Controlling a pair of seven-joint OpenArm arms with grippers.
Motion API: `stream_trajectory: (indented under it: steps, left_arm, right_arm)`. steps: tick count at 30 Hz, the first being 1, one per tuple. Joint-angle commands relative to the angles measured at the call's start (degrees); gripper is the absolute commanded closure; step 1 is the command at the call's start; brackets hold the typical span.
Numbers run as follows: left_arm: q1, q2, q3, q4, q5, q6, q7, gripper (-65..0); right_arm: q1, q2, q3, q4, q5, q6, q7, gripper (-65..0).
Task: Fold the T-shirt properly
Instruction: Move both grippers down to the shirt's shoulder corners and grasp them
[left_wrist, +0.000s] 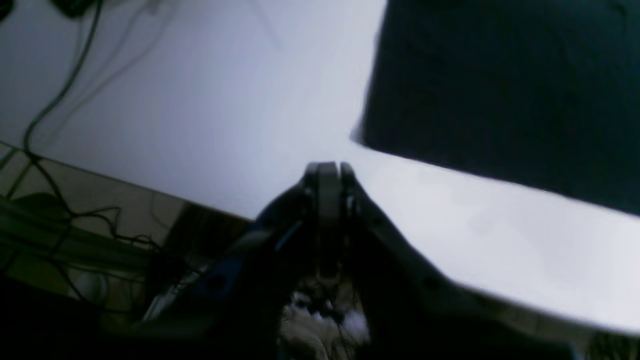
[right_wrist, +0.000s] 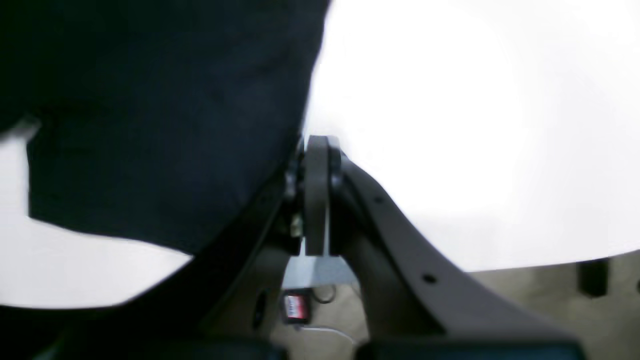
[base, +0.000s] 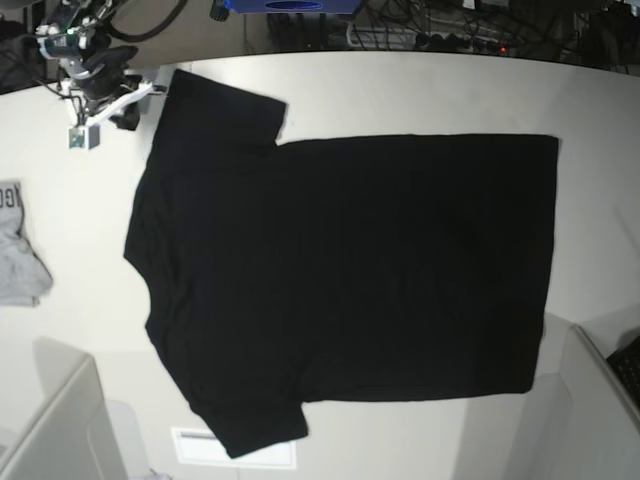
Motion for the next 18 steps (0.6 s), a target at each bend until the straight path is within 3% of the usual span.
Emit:
stream_trajectory:
  steps: [1, 3, 4, 7, 11, 13, 17, 18]
  left_arm:
    - [0.07, -0.23, -0.63, 0.66, -0.76, -0.31, -0.48, 0.0]
    - [-1.78, -0.32, -0.72, 0.66, -1.11, -0.31, 2.15, 0.0]
    - [-3.10, -0.32, -0.89, 0.84, -1.11, -0.40, 4.35, 0.0]
    - [-6.44, -0.41, -2.30, 0.75, -0.76, -0.49, 11.91, 0.0]
    - [-12.51, -1.38, -7.22, 0.57, -0.76, -0.66, 27.65, 0.0]
    - [-15.67, -1.64, -10.65, 0.49, -0.76, -3.21, 33.71, -12.0]
    - [-21.65, -1.82, -17.33, -0.31, -0.76, -13.19, 40.83, -34.7]
    - [-22.62, -2.17, -18.21, -0.75, -0.76, -13.19, 42.24, -37.7]
  right_arm:
    - [0.72, 0.76, 1.78, 0.42, 2.58, -0.11, -2.25, -11.1]
    - [2.66, 0.85, 4.50, -0.37, 7.24, -0.02, -6.73, -26.7]
    - [3.36, 0.85, 6.08, -1.08, 9.53, -0.02, -8.14, -31.5]
    - [4.24, 1.46, 8.55, -3.71, 12.95, -0.02, -9.72, -31.5]
    - [4.77, 4.19, 6.44, -10.04, 13.66, 0.86, -9.64, -31.5]
    - [6.08, 4.28, 6.44, -14.09, 13.66, 3.50, -9.64, -31.7]
    - [8.28, 4.37, 6.44, -19.98, 13.57, 7.72, -9.72, -31.7]
    - [8.37, 4.37, 6.00, -20.50, 13.57, 8.16, -9.81, -31.7]
